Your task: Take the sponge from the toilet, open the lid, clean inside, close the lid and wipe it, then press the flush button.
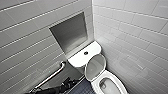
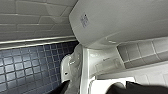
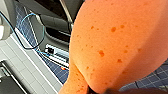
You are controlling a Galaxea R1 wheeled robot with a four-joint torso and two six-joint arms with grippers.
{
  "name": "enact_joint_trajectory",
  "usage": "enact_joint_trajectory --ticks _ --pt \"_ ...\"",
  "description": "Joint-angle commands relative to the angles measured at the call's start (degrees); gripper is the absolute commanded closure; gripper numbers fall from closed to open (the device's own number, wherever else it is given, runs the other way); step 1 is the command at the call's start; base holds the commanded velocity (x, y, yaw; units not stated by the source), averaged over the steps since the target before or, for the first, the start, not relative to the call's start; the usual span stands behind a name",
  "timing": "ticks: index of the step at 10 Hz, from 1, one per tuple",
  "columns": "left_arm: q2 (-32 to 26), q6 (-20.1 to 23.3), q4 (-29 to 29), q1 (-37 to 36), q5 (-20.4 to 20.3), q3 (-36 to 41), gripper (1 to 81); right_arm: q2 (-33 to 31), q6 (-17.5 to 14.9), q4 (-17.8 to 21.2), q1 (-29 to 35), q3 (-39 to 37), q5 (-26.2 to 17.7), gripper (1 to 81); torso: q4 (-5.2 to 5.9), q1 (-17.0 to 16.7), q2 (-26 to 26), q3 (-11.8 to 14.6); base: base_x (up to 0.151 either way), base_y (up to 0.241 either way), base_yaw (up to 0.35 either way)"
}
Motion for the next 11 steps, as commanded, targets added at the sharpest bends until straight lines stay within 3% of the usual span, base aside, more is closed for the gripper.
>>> enact_joint_trajectory --ticks 1,3,9,11 --pt "1.75 -0.52 0.12 -8.2 0.03 -2.72 1.0 0.69 -0.14 -1.51 -2.37 3.25 -3.99 81.1 0.0 0.0 0.0 0.0 0.0 0.0 0.0" --pt "4.56 -0.52 0.21 -10.48 -0.05 -6.76 1.0 0.43 -0.14 -1.16 -3.43 4.39 -0.49 81.1 0.0 0.0 0.0 0.0 0.0 0.0 0.0" --pt "11.0 -0.52 0.3 -14.88 -1.55 -16.45 1.0 -0.8 -0.05 -1.06 -4.48 5.45 -0.47 81.1 0.0 0.0 0.02 0.0 0.0 0.0 0.0" --pt "12.4 -0.52 1.18 -14.97 -1.55 -15.66 1.0 -0.8 -0.05 -1.06 -3.96 6.06 -0.65 81.1 0.0 0.0 0.02 0.0 0.0 0.0 0.0"
